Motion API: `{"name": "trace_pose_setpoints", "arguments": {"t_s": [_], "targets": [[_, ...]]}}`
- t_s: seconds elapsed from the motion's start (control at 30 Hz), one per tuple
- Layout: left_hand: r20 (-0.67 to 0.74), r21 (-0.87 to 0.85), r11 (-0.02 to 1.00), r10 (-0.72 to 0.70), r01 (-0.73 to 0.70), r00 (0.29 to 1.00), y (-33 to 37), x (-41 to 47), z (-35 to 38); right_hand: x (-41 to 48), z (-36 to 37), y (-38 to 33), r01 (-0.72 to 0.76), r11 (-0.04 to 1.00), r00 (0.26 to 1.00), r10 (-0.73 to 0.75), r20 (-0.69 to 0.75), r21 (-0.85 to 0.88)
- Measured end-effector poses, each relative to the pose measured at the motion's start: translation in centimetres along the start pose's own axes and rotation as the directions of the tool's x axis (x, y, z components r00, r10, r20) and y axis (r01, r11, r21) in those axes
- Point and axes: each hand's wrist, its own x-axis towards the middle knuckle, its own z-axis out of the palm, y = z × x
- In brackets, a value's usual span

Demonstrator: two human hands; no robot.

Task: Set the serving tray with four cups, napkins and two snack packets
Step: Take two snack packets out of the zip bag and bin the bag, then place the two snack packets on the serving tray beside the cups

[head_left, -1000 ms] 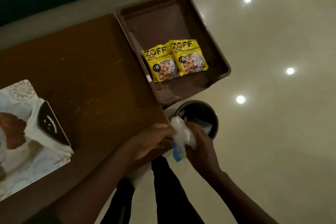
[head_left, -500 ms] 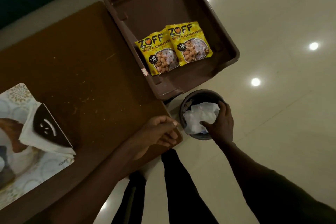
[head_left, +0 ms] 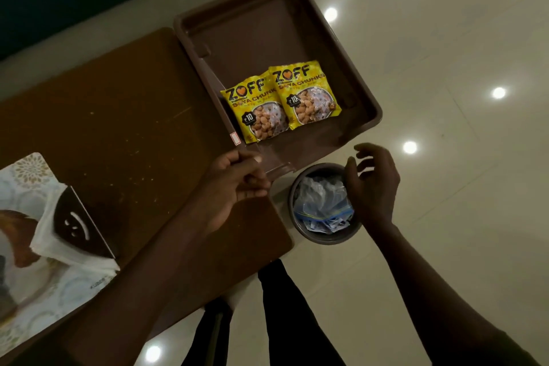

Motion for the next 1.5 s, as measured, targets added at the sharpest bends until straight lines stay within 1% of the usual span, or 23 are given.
{"name": "trace_pose_setpoints", "arguments": {"t_s": [0.07,0.13,0.2,0.3,0.43,0.53,0.6,0.73,0.83,0.93,1.0,1.03,1.13,1.23,1.3,1.37,1.47,1.5], "targets": [[-0.115,-0.069,0.995,0.057,-0.065,0.992,1.3,0.8,-0.2,2.0,0.1,-2.7,0.041,0.996,0.999,-0.04,-0.015,0.08],[-0.228,-0.119,0.986,0.084,-0.114,0.97,2.7,2.0,-0.2,4.1,0.7,-5.0,0.055,0.989,0.998,-0.057,0.008,0.135],[-0.322,-0.149,0.977,0.098,-0.153,0.942,3.9,3.4,0.1,6.5,1.7,-6.6,0.02,0.984,0.998,-0.03,0.051,0.18],[-0.392,-0.114,0.978,0.116,-0.174,0.913,5.0,5.3,1.2,9.9,3.5,-7.6,-0.046,0.984,0.993,0.026,0.116,0.175],[-0.455,-0.048,0.991,0.088,-0.123,0.886,5.5,7.5,3.6,13.5,5.4,-6.6,-0.161,0.985,0.944,0.136,0.3,0.06],[-0.512,0.027,0.995,0.098,-0.098,0.853,4.8,9.0,4.7,15.2,6.5,-5.0,-0.154,0.985,0.892,0.173,0.417,-0.079],[-0.55,0.073,0.994,0.111,-0.084,0.828,4.8,9.5,5.2,15.6,6.9,-4.6,-0.162,0.979,0.865,0.202,0.459,-0.125],[-0.608,0.093,0.996,0.067,-0.013,0.791,5.1,11.1,6.3,15.6,7.2,-5.3,-0.209,0.961,0.83,0.273,0.487,-0.183],[-0.677,0.095,0.993,0.018,0.064,0.736,5.3,12.2,7.0,15.6,7.5,-5.2,-0.233,0.943,0.822,0.321,0.47,-0.237],[-0.727,0.081,0.996,0.032,0.039,0.686,5.3,13.1,7.1,15.9,7.2,-4.9,-0.282,0.927,0.813,0.368,0.451,-0.247],[-0.744,0.103,0.994,0.056,0.031,0.665,5.5,13.3,6.8,16.2,7.1,-4.8,-0.349,0.909,0.791,0.416,0.449,-0.227],[-0.739,0.126,0.992,0.081,0.019,0.669,5.4,13.2,6.7,16.4,7.2,-4.7,-0.375,0.904,0.78,0.427,0.457,-0.205],[-0.662,0.233,0.972,0.142,0.022,0.736,4.4,12.8,6.8,15.5,6.5,-4.9,-0.431,0.894,0.758,0.432,0.489,-0.121],[-0.601,0.317,0.948,0.218,-0.021,0.769,3.3,11.7,7.0,14.8,6.1,-4.7,-0.423,0.906,0.788,0.377,0.486,-0.018],[-0.586,0.358,0.93,0.29,-0.079,0.757,3.5,11.1,7.0,14.8,5.3,-5.5,-0.418,0.907,0.802,0.344,0.489,0.049],[-0.583,0.371,0.917,0.351,-0.144,0.733,4.1,10.6,6.4,15.0,4.7,-5.6,-0.397,0.91,0.832,0.302,0.465,0.12],[-0.615,0.369,0.903,0.414,-0.219,0.671,5.0,8.9,4.4,14.4,3.7,-7.0,-0.357,0.909,0.896,0.268,0.354,0.216],[-0.628,0.358,0.901,0.425,-0.244,0.652,5.1,8.0,3.6,14.2,3.8,-7.7,-0.357,0.906,0.907,0.277,0.318,0.227]]}}
